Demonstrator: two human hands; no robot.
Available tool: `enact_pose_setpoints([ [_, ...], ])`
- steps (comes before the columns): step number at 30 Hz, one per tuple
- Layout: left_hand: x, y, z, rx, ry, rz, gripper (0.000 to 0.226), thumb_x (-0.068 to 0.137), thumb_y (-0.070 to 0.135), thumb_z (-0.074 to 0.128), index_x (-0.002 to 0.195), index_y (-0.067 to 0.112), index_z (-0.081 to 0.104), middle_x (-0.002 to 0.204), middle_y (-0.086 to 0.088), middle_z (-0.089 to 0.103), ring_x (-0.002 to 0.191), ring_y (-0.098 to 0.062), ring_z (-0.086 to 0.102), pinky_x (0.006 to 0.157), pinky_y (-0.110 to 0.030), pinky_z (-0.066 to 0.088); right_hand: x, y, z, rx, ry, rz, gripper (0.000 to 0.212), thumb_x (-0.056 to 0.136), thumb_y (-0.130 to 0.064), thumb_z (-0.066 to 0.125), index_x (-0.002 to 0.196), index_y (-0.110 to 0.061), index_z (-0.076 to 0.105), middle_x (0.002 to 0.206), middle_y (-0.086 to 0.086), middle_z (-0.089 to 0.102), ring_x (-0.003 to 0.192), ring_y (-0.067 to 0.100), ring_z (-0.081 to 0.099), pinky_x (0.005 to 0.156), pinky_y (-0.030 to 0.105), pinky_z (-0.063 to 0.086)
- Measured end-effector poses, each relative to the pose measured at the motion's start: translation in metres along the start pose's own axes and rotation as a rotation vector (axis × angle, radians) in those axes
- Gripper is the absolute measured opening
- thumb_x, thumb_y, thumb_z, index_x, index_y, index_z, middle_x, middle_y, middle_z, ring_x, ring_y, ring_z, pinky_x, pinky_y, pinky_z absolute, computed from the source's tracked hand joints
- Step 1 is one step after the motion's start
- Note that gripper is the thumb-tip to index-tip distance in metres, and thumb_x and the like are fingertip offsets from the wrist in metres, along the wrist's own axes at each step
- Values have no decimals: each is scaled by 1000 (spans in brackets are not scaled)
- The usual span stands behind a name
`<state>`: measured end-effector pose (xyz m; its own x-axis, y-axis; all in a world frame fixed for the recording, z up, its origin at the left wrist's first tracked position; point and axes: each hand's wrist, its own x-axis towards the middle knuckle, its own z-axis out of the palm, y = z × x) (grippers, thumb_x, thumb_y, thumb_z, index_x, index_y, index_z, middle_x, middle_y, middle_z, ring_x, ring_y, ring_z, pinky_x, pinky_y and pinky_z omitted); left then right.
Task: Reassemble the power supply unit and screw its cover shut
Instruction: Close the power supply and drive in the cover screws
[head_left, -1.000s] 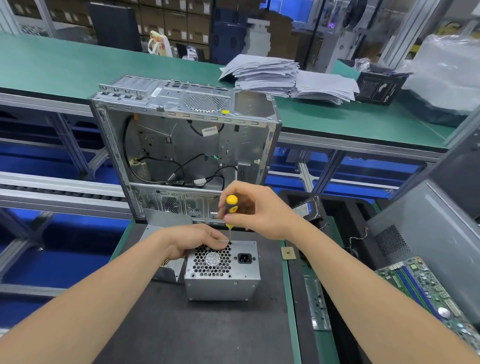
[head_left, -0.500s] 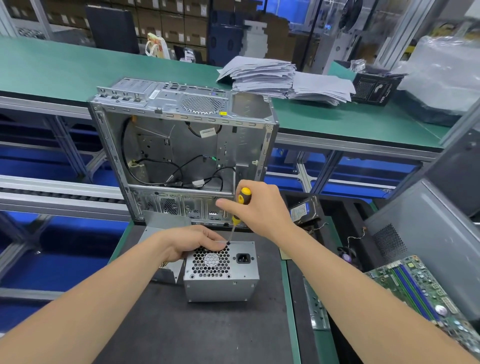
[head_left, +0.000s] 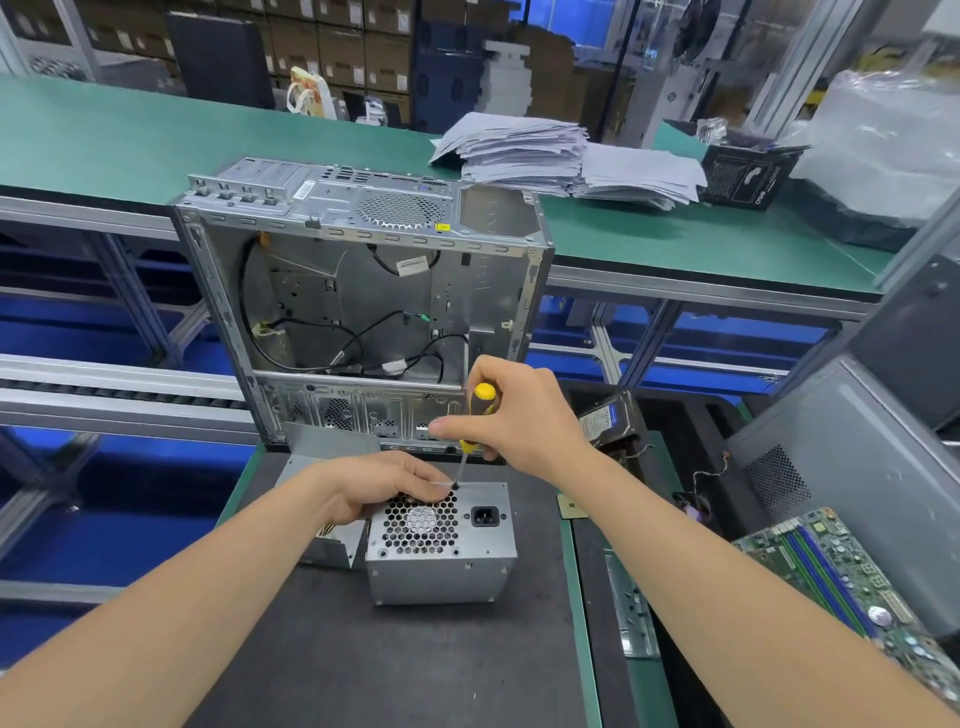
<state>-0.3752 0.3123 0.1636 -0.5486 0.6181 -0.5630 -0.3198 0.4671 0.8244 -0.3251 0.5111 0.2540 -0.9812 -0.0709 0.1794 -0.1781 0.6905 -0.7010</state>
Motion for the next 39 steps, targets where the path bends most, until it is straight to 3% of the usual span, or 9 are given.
enact_pose_setpoints([
  [5,4,-4,-1,41,65,-9,13,94,34,74,104,27,79,114,5,73,112,-21,58,104,-44,41,-2,-3,4,-73,134,-73,47,84,-61,77,66,-21,60,60,-6,62,64,10,59,63,38,54],
  [10,7,0,2,122,126,-42,18,91,48,71,100,34,78,113,0,70,89,-21,50,70,-32,37,0,2,-12,-90,265,-70,45,89,-60,71,66,-23,63,59,-6,63,67,10,62,67,40,54],
  [16,11,7,5,181,209,-110,36,76,56,78,101,30,76,114,6,69,94,-15,61,62,-26,41,-3,14,-23,-106,291,-34,40,91,-54,71,66,-23,63,61,-3,65,67,14,65,68,42,57],
  [21,13,12,0,266,252,-93,29,79,50,82,85,26,68,101,9,60,68,-11,54,40,-22,34,-9,36,-24,-192,327,31,38,93,-50,71,68,-23,63,60,-6,63,66,13,63,68,39,57],
  [25,12,14,2,284,234,-101,22,82,47,79,97,32,74,121,8,60,96,-10,62,39,-21,37,-19,62,-16,-193,274,96,35,92,-46,74,71,-20,64,69,-2,63,69,16,65,72,39,57],
  [29,9,13,0,266,182,-116,37,84,54,76,115,35,73,137,8,57,108,-12,63,50,-24,42,-36,96,5,-226,107,144,19,90,-39,79,82,-22,76,82,-4,63,82,13,60,82,35,50],
  [32,12,11,1,305,199,-103,42,82,56,74,119,35,71,141,9,55,127,-14,52,83,-29,48,-56,120,30,-263,-29,172,12,96,-24,70,97,-21,81,99,0,65,94,15,60,91,33,49],
  [35,15,13,0,343,200,-70,35,81,54,74,110,35,75,137,11,59,131,-14,49,113,-41,38,-81,140,53,-250,-104,195,14,93,-16,66,101,-20,77,103,-3,52,84,2,49,83,24,42],
  [39,16,20,-3,388,160,-26,23,86,53,75,96,33,81,121,15,71,119,-7,62,112,-37,42,-103,154,72,-238,-231,223,16,91,-28,70,106,-23,72,110,-6,42,88,6,47,83,23,42],
])
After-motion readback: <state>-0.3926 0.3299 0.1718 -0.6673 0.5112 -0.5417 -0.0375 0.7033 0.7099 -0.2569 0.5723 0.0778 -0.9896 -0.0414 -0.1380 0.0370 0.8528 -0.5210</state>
